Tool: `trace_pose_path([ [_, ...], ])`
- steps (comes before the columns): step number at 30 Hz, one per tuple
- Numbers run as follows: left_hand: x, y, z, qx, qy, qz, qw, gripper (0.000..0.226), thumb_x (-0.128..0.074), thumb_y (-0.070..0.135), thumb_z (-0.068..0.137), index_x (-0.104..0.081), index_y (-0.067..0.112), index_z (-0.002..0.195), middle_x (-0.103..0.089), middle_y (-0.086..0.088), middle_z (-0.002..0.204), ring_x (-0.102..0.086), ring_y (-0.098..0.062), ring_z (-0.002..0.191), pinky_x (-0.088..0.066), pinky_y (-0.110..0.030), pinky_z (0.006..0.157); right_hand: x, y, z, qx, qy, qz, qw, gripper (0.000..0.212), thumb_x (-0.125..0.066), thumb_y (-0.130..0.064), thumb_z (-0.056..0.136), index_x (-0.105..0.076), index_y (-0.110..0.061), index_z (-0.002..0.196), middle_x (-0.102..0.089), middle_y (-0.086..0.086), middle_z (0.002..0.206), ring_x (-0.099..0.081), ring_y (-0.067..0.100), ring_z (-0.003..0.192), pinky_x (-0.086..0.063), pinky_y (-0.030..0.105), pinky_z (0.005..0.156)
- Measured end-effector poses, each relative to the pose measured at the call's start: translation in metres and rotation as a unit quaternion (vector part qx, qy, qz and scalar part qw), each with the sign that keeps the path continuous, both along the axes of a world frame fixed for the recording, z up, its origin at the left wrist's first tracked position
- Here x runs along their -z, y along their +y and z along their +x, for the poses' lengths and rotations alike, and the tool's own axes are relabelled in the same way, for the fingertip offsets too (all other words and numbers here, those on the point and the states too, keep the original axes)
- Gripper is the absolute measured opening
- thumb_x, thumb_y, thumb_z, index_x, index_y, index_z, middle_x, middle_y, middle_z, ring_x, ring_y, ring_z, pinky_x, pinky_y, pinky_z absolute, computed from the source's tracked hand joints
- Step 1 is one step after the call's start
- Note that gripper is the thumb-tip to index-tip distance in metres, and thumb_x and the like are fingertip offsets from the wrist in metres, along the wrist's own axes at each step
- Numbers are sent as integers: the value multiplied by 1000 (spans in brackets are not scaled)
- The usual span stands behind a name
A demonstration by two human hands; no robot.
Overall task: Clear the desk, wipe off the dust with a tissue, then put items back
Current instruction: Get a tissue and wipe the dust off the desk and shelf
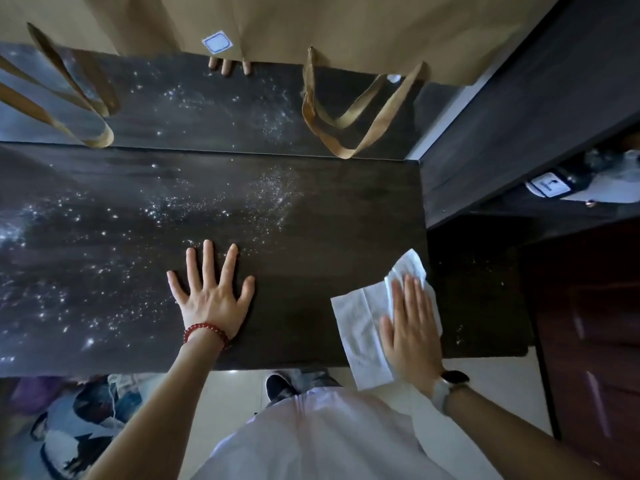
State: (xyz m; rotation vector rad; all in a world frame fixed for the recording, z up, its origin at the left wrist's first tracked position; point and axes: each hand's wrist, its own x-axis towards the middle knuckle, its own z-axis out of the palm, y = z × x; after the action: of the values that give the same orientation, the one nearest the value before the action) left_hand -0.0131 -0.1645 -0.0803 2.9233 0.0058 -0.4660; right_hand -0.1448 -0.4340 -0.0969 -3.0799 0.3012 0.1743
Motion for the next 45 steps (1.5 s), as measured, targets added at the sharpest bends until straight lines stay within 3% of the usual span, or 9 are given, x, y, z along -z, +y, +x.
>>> trace_pose_path([
  [5, 1, -1, 1, 1, -14, 0, 1000, 59, -29, 54, 90, -10, 38, 143, 3, 0, 157, 11, -23, 143, 7, -56, 112, 0, -10, 80, 73, -18, 29, 997, 60, -23, -33, 90, -30, 6, 135, -34, 28, 142, -32, 40, 133, -14, 44, 115],
  [16, 3, -1, 0, -2, -16, 3, 1000, 60, -31, 53, 89, -8, 39, 142, 5, 1, 157, 12, -22, 143, 8, -55, 113, 0, -42, 210, 113, -79, 53, 989, 73, -12, -36, 81, -24, 11, 135, -25, 33, 144, -22, 41, 136, -11, 45, 116],
  [20, 5, 1, 1, 1, -22, 1, 1000, 60, -31, 53, 89, -8, 39, 142, 5, 1, 157, 11, -23, 143, 7, -55, 113, -2, -33, 196, 104, -69, 44, 991, 64, -19, -34, 86, -29, 3, 137, -30, 30, 144, -26, 43, 134, -17, 51, 113],
  [25, 2, 2, 0, 8, -7, -9, 1000, 60, -28, 54, 89, -4, 39, 143, 9, 0, 156, 14, -23, 143, 10, -56, 112, 7, -13, 72, 8, -55, -22, 998, 53, -13, -35, 96, -23, -10, 142, -29, 21, 147, -26, 38, 136, -24, 53, 111],
  [29, 2, 3, 0, 20, 6, -15, 1000, 61, -25, 55, 90, 0, 39, 142, 11, 0, 156, 16, -24, 142, 11, -57, 111, 13, 30, 2, 95, -26, -42, 994, 55, -18, -38, 96, -19, -10, 144, -24, 21, 149, -20, 37, 138, -23, 54, 111],
  [33, -12, 16, 7, 39, 21, -87, 995, 57, -30, 46, 93, -9, 33, 144, 4, 0, 157, 9, -22, 143, 6, -55, 112, 6, 93, 17, 303, -29, 25, 952, 57, -21, -34, 92, -24, -5, 140, -30, 29, 144, -25, 45, 134, -24, 61, 107],
  [35, -19, 42, 13, 46, -1, -135, 990, 54, -33, 39, 94, -16, 27, 144, -5, -2, 156, 2, -21, 143, 1, -51, 113, 3, 132, 35, 340, -25, 34, 939, 59, -20, -36, 91, -25, -3, 139, -30, 30, 143, -25, 47, 133, -25, 63, 106],
  [39, -20, 145, 25, 16, -40, -138, 990, 59, -27, 41, 87, -24, 21, 142, -13, -4, 155, -3, -22, 144, 3, -49, 113, 1, 222, 76, 287, -27, 25, 957, 61, -19, -40, 90, -20, -9, 143, -24, 26, 148, -19, 43, 137, -14, 58, 110],
  [45, -16, 314, 33, -148, -75, -96, 982, 61, -30, 36, 82, -34, 15, 139, -21, -12, 153, -10, -30, 142, -3, -54, 112, 2, 392, 158, 111, -43, 83, 989, 63, -25, -45, 90, -14, -17, 144, -17, 20, 151, -8, 41, 139, -1, 52, 114],
])
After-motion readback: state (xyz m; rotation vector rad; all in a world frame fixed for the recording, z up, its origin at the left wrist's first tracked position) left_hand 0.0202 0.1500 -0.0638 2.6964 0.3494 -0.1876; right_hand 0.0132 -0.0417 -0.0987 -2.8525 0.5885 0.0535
